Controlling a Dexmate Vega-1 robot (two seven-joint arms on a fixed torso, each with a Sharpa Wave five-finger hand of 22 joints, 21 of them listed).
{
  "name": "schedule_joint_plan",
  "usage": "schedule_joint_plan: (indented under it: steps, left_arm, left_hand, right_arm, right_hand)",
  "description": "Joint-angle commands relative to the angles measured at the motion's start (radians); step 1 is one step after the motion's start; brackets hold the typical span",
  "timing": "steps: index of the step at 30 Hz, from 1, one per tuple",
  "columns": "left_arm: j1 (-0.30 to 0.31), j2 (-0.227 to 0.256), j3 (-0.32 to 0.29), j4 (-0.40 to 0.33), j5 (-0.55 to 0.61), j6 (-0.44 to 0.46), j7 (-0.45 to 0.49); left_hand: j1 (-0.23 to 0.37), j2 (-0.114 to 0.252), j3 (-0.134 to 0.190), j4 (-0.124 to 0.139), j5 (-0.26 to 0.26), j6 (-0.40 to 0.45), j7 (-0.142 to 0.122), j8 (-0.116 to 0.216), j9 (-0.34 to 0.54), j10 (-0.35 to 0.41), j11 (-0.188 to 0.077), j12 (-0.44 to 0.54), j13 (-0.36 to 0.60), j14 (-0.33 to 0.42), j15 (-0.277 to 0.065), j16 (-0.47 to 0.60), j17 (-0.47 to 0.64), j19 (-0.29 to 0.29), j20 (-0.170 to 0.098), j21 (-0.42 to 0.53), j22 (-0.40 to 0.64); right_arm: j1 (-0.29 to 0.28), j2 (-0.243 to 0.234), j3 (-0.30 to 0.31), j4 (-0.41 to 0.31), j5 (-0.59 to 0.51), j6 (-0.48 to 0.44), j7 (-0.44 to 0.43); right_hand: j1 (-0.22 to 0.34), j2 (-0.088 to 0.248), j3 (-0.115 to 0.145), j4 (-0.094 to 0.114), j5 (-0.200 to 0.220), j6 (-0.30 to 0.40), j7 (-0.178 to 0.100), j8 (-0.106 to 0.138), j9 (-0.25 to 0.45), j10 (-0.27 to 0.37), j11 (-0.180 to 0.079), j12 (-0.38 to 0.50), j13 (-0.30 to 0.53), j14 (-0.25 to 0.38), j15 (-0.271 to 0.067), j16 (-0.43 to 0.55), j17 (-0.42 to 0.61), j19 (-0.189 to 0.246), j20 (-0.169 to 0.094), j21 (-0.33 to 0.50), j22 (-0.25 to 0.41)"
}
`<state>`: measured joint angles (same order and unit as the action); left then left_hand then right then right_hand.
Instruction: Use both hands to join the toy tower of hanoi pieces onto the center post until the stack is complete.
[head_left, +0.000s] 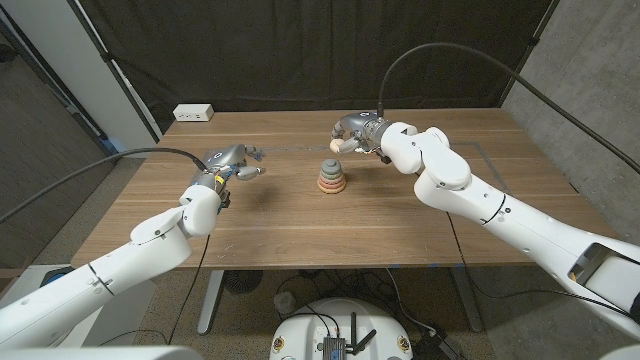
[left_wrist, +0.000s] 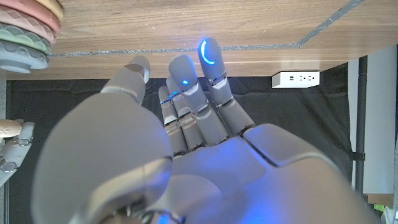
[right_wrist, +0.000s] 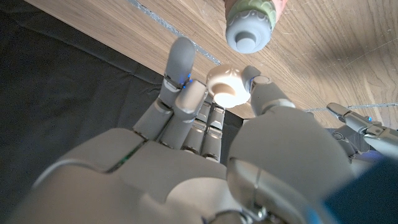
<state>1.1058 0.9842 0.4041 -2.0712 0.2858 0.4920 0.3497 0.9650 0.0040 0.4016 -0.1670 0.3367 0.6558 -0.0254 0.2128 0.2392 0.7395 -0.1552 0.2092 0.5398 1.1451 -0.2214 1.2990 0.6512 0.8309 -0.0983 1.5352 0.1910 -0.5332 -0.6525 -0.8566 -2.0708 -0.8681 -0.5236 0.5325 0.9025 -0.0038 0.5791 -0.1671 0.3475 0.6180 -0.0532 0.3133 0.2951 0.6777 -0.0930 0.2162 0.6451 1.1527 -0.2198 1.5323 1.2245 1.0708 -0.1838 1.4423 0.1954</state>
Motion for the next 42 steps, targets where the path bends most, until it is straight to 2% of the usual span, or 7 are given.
schedule_joint_plan:
  steps: [1,29,42]
  left_arm:
    - [-0.014,0.0,0.029,0.007,0.041,0.03,-0.002]
    - [-0.017,-0.004,0.023,0.025,0.028,0.016,-0.004]
    - [-0.011,-0.006,0.021,0.035,0.019,0.006,0.002]
  left_hand:
    - [0.008,-0.001,0.004,0.001,0.002,0.004,-0.001,0.001,0.003,0.007,0.0,-0.004,0.004,0.011,0.001,-0.004,0.003,0.008,-0.112,0.005,0.002]
    - [0.01,-0.002,0.005,0.001,0.002,0.006,0.0,0.002,0.003,0.008,-0.001,-0.004,0.004,0.011,0.001,-0.006,0.002,0.009,-0.112,0.005,0.003]
    - [0.01,-0.002,0.006,0.001,0.002,0.007,0.0,0.002,0.003,0.008,-0.002,-0.004,0.005,0.014,0.001,-0.004,0.004,0.009,-0.112,0.006,0.003]
  right_arm:
    - [0.036,0.047,-0.035,0.054,-0.043,-0.001,0.048]
    - [0.093,0.101,-0.095,0.156,-0.044,0.017,0.106]
    - [0.105,0.114,-0.113,0.171,-0.044,0.02,0.111]
  right_hand:
    - [0.035,0.024,0.007,0.001,0.006,0.006,0.0,0.002,0.002,0.025,-0.018,0.001,0.003,0.011,0.002,0.002,0.005,0.008,-0.04,0.002,0.001]
    - [0.034,0.027,0.006,0.003,0.008,0.005,0.001,-0.002,0.003,0.024,-0.021,-0.002,0.008,0.008,0.002,-0.001,0.004,0.006,-0.04,0.0,0.0]
    - [0.034,0.028,0.006,0.003,0.009,0.005,0.001,-0.003,0.004,0.026,-0.02,-0.003,0.008,0.008,0.002,-0.002,0.004,0.006,-0.04,0.0,0.0]
